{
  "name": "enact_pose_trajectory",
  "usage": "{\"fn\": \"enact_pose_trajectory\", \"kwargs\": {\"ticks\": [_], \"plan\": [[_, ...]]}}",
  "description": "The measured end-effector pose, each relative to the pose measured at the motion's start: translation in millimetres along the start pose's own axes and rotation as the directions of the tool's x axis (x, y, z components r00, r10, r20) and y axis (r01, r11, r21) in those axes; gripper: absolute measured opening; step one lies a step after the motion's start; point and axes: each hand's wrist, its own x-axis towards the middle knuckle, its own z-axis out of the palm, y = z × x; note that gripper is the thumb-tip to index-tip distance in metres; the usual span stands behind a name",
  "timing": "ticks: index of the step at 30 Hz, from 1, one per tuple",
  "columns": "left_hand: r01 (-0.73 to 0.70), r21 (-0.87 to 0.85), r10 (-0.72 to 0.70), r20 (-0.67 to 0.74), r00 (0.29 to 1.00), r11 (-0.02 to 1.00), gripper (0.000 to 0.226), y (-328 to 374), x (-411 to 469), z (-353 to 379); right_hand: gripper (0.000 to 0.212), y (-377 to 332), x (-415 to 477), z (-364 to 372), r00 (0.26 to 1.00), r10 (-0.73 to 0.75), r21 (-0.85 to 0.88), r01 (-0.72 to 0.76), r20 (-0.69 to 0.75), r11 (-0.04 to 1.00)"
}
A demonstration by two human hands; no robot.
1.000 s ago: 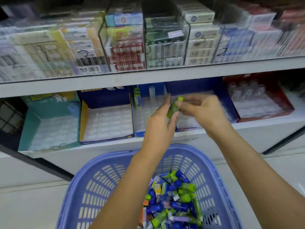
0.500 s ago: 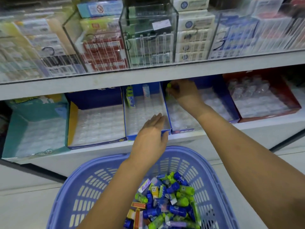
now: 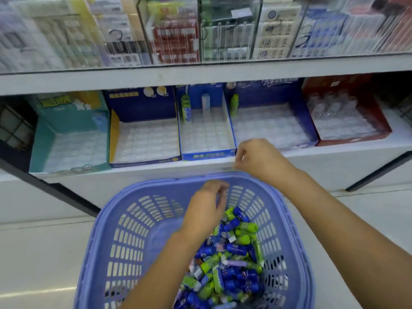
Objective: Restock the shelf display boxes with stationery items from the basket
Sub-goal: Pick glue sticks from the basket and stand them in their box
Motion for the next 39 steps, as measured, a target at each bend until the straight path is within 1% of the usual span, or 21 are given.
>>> {"fn": "enact_pose_trajectory", "kwargs": {"ticks": [2, 4, 6, 8, 9, 11, 13, 16, 21, 23, 25, 26, 27, 28, 29, 31, 32, 34, 36, 37, 39], "plan": [[0.104, 0.076, -0.120, 0.247, 0.962, 0.992, 0.029, -23, -26, 24, 0.014, -1, -31, 38, 0.962, -0.010, -0.191, 0.065, 0.273, 0.979], [0.138, 0.156, -0.194, 0.452, 0.870, 0.978, 0.038, -43, -50, 44, 0.026, 4, -48, 78, 0.897, 0.037, -0.332, 0.125, 0.441, 0.935], [0.148, 0.217, -0.252, 0.602, 0.758, 0.965, 0.051, -60, -71, 56, 0.036, 17, -55, 110, 0.851, 0.085, -0.401, 0.154, 0.518, 0.903], [0.128, 0.298, -0.306, 0.691, 0.655, 0.946, 0.065, -75, -83, 61, 0.043, 32, -58, 132, 0.825, 0.115, -0.434, 0.167, 0.553, 0.885], [0.124, 0.326, -0.328, 0.706, 0.628, 0.937, 0.068, -80, -84, 61, 0.047, 38, -58, 141, 0.822, 0.120, -0.454, 0.180, 0.557, 0.873], [0.138, 0.347, -0.355, 0.704, 0.615, 0.928, 0.066, -85, -81, 59, 0.057, 47, -57, 153, 0.818, 0.131, -0.486, 0.197, 0.560, 0.851], [0.170, 0.345, -0.372, 0.689, 0.622, 0.923, 0.064, -84, -79, 58, 0.063, 49, -55, 163, 0.804, 0.162, -0.483, 0.171, 0.573, 0.859], [0.200, 0.316, -0.368, 0.678, 0.637, 0.927, 0.061, -84, -78, 59, 0.058, 48, -55, 171, 0.762, 0.238, -0.447, 0.075, 0.603, 0.891], [0.265, 0.264, -0.373, 0.679, 0.632, 0.928, 0.053, -84, -74, 58, 0.036, 46, -60, 172, 0.771, 0.276, -0.371, -0.055, 0.574, 0.927], [0.323, 0.198, -0.373, 0.622, 0.688, 0.926, 0.048, -79, -73, 56, 0.022, 40, -61, 162, 0.755, 0.278, -0.372, -0.048, 0.594, 0.927], [0.349, 0.090, -0.340, 0.537, 0.772, 0.933, 0.055, -71, -69, 52, 0.020, 36, -62, 142, 0.720, 0.260, -0.331, -0.045, 0.644, 0.943], [0.323, 0.027, -0.293, 0.499, 0.816, 0.946, 0.062, -66, -65, 50, 0.022, 35, -62, 129, 0.695, 0.239, -0.235, -0.103, 0.678, 0.967], [0.275, -0.029, -0.229, 0.472, 0.851, 0.961, 0.067, -59, -60, 47, 0.021, 35, -63, 116, 0.671, 0.188, -0.076, -0.192, 0.718, 0.978], [0.218, -0.070, -0.164, 0.450, 0.878, 0.973, 0.069, -50, -56, 44, 0.016, 34, -65, 99, 0.671, 0.109, 0.101, -0.266, 0.734, 0.959], [0.169, -0.092, -0.113, 0.431, 0.895, 0.981, 0.069, -41, -52, 41, 0.012, 33, -66, 84, 0.696, 0.039, 0.256, -0.314, 0.717, 0.914], [0.098, -0.102, -0.053, 0.373, 0.926, 0.990, 0.067, -24, -42, 33, 0.016, 29, -68, 56, 0.763, -0.016, 0.460, -0.372, 0.646, 0.806], [0.062, -0.088, -0.029, 0.330, 0.943, 0.994, 0.065, -17, -37, 27, 0.022, 27, -69, 45, 0.786, -0.023, 0.511, -0.379, 0.618, 0.772], [-0.015, -0.039, 0.024, 0.220, 0.975, 0.999, 0.057, -5, -24, 12, 0.026, 23, -67, 27, 0.839, -0.009, 0.548, -0.347, 0.544, 0.761], [-0.020, -0.075, 0.027, 0.093, 0.995, 0.997, 0.043, 7, -12, -6, 0.024, 19, -59, 14, 0.931, 0.060, 0.589, -0.277, 0.360, 0.759], [0.000, -0.130, 0.005, 0.035, 0.999, 0.991, 0.034, 12, -6, -15, 0.021, 17, -54, 7, 0.966, 0.100, 0.645, -0.233, 0.237, 0.728], [0.045, -0.249, -0.057, -0.040, 0.998, 0.967, 0.020, 22, 5, -33, 0.018, 16, -39, -10, 0.992, 0.123, 0.752, -0.088, 0.008, 0.653]]}}
